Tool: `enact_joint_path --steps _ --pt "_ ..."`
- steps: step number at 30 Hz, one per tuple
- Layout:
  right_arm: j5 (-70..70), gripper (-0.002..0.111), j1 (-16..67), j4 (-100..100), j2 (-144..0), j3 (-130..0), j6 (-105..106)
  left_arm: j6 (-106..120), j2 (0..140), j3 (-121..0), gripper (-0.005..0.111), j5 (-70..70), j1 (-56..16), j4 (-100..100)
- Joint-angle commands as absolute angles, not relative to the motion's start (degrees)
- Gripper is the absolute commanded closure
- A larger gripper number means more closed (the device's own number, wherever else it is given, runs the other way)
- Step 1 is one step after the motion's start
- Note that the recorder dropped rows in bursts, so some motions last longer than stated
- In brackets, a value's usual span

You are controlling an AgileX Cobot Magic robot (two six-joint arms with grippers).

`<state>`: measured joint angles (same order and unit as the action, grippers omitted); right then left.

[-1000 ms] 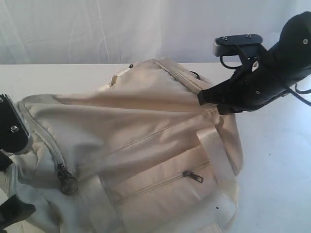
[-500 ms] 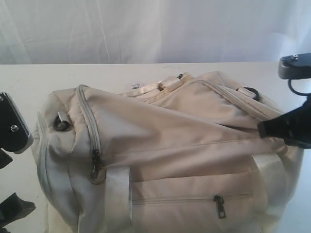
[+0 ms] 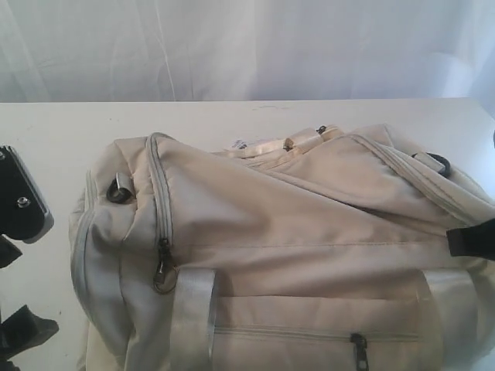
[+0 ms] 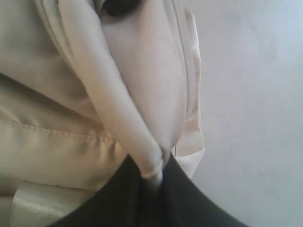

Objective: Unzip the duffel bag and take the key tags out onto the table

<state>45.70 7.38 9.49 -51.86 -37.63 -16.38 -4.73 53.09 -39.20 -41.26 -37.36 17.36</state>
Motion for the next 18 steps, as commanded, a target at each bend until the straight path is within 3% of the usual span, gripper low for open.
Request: enact_joint_path --steps 1,3,5,8,13,18 --pt "39.18 0.077 6.85 12.53 -51.98 -41.38 -15.52 -15.43 52.67 -38.8 0.021 -42.59 -37.29 24.28" --pt "37.8 0.057 6.85 12.53 -51.15 -45.5 -15.52 -19.6 52.67 -38.8 0.021 -43.89 -37.29 29.81" --pt "37.41 0.051 6.85 12.08 -51.0 -49.03 -15.52 -19.6 52.67 -38.8 0.021 -42.07 -37.29 29.86" --pt "38.47 0.051 6.88 2.74 -51.0 -50.22 -10.31 -19.76 52.67 -38.8 0.021 -39.98 -37.29 28.86" --pt "46.87 0.051 7.31 -47.16 -55.17 -50.22 28.32 -27.83 52.67 -44.52 0.021 -46.68 -37.29 33.17" --pt "46.99 0.051 17.67 -61.42 -65.92 -50.22 39.94 -24.99 56.19 -48.2 0.039 -47.12 -31.48 27.69"
